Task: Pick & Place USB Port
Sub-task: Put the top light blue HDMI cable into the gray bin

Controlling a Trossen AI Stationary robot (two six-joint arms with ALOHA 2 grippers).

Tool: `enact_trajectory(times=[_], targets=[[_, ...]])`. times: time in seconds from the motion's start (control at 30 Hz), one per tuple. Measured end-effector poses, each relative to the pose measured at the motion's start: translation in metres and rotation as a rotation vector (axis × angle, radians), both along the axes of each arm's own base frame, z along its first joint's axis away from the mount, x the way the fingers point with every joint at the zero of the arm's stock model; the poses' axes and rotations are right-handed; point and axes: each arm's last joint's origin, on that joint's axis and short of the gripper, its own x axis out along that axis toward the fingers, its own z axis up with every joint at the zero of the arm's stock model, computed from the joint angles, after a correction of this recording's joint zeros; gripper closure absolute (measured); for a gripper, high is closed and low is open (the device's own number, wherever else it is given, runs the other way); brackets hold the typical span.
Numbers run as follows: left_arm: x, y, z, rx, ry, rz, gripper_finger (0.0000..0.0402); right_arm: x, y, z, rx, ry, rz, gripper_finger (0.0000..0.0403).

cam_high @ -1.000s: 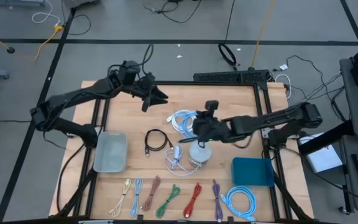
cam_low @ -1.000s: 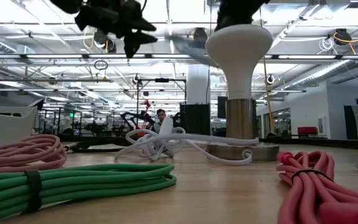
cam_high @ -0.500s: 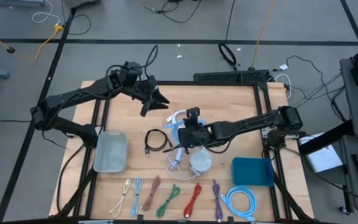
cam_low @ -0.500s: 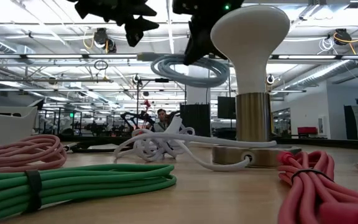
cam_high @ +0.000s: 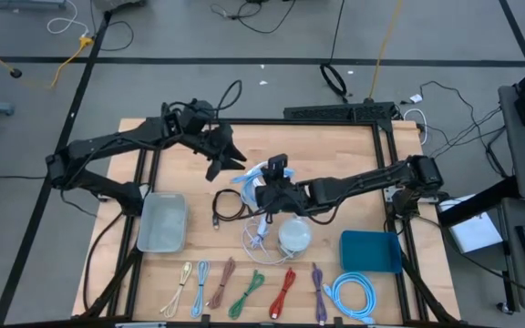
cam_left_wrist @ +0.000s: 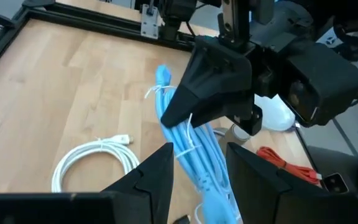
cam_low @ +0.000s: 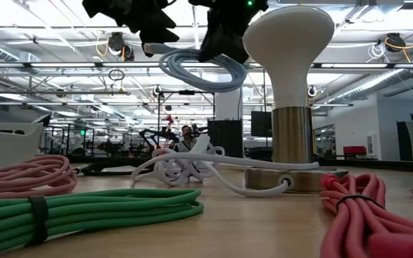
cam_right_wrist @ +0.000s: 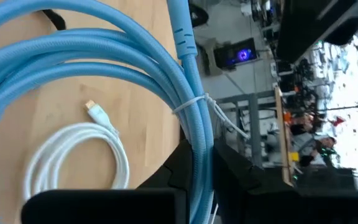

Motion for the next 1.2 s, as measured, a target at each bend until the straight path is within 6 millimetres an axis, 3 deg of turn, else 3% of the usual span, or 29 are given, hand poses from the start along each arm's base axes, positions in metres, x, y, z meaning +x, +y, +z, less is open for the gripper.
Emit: enact_trajectory(times=[0.47,0.57,0.63,0.73,0.97,1.2], targets=[[0.040,-0.002,-0.050,-0.138,0.156,-0.092,0.0255,0.005,-0.006,0.002,0.000,-0.008,0.052,0.0374],[0.041,-0.002,-0.053,-0.164,0.171,-0.078,0.0295,0.005,-0.006,0.002,-0.002,-0.008,0.047,0.0374],[0.041,-0.001,-0.053,-0.168,0.176,-0.076,0.0351,0.005,-0.006,0.002,-0.004,-0.015,0.043,0.0374],[0.040,-0.001,-0.052,-0.180,0.188,-0.047,0.0361,0.006,-0.006,0.003,-0.001,-0.029,0.043,0.0357],[0.020,-0.004,-0.032,-0.144,0.216,0.118,0.0361,0.010,0.003,0.015,-0.053,-0.164,-0.008,0.0272],[-0.030,-0.017,0.001,-0.052,0.274,0.439,0.0361,0.010,0.018,0.055,-0.223,-0.408,-0.210,0.0225]])
